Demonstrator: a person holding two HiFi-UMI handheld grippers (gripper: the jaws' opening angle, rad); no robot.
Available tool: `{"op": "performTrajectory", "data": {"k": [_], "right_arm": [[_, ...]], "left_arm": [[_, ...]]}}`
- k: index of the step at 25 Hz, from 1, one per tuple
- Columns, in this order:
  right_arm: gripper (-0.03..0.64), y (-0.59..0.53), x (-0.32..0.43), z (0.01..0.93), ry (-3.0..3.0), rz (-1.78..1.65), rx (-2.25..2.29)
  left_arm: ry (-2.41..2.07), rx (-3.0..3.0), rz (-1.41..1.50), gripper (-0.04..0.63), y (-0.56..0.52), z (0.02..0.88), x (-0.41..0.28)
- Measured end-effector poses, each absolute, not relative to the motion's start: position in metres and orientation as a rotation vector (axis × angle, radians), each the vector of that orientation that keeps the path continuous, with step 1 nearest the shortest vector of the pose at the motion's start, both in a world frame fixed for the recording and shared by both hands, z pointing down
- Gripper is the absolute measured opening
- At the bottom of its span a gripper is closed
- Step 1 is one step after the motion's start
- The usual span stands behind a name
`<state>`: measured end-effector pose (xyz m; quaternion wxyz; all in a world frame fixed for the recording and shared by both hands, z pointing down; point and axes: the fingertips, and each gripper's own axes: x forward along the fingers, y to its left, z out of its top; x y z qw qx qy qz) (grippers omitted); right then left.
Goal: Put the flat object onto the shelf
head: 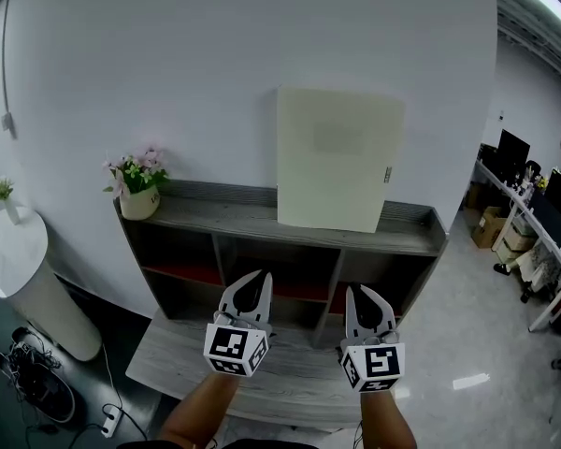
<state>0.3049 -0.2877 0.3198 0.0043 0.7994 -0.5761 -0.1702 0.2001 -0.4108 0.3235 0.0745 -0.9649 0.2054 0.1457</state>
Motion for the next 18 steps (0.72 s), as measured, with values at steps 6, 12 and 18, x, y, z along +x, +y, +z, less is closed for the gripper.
{"op": "performTrajectory", "data": {"k": [6, 12, 18], "right_arm": [[0.025, -0.288, 0.302, 0.320, -1.791, -0.547, 2.507], [0.025, -0.292, 0.300, 0.319, -1.778, -0.555, 2.521], [0.025, -0.298, 0.298, 0.320, -1.777, -0.563, 2.514]], "left_arm": [[0.611, -2.884, 0.433, 0.006, -0.406, 0.325, 0.197], [0.612, -2.889, 0.431, 0.007, -0.408, 0.327, 0.196], [0.607, -2.899, 0.439, 0.007, -0.412, 0.329, 0.197]]}}
